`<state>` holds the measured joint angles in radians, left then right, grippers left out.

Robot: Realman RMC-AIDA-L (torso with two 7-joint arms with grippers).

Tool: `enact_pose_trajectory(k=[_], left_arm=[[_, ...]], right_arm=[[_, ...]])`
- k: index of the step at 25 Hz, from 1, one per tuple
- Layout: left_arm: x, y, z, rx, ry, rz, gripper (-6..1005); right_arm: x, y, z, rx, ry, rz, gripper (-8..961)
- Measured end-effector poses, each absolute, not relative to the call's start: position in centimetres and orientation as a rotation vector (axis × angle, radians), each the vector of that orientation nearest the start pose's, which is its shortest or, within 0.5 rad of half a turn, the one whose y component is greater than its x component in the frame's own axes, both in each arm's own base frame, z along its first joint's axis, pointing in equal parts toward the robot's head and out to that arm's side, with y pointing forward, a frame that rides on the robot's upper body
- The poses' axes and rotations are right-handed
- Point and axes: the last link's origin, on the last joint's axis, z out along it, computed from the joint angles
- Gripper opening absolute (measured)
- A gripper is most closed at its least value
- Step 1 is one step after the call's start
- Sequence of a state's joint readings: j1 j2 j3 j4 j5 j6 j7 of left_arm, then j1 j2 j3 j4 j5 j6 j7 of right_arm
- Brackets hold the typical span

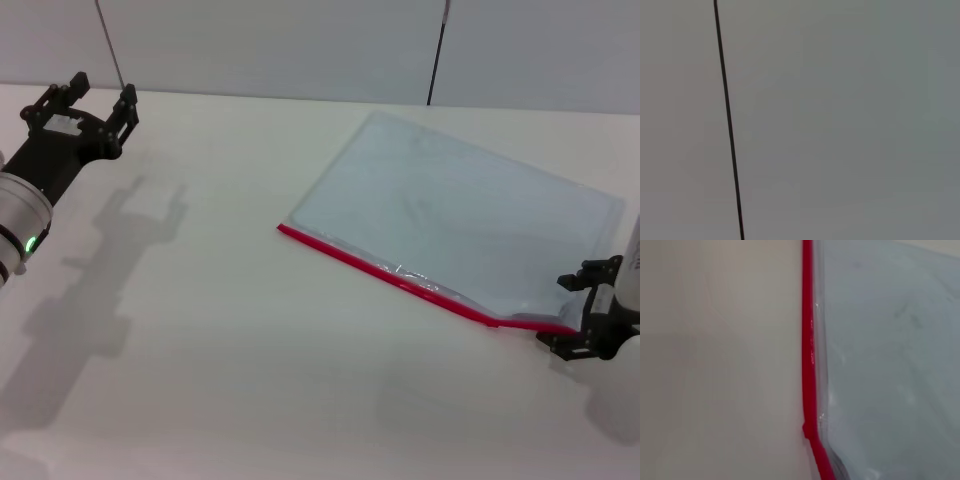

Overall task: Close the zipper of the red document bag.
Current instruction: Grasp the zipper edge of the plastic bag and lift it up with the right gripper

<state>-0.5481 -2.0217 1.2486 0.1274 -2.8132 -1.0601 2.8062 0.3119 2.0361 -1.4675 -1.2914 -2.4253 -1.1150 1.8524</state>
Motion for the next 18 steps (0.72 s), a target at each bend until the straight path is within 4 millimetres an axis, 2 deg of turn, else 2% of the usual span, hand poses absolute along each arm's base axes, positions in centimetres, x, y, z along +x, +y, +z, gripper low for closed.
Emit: enact_pose_trajectory(k=[14, 18], left_arm=[[-31.9, 38.1, 2.3, -1.711, -0.458, -0.667, 616], [-31.9, 38.0, 2.3, -1.711, -0.458, -0.669, 616]], right_arm=[[26.5, 34.9, -0.8, -2.598, 0.230, -0.410, 757], [26.4, 35.2, -1.0, -2.599, 0.231, -0.410, 728]])
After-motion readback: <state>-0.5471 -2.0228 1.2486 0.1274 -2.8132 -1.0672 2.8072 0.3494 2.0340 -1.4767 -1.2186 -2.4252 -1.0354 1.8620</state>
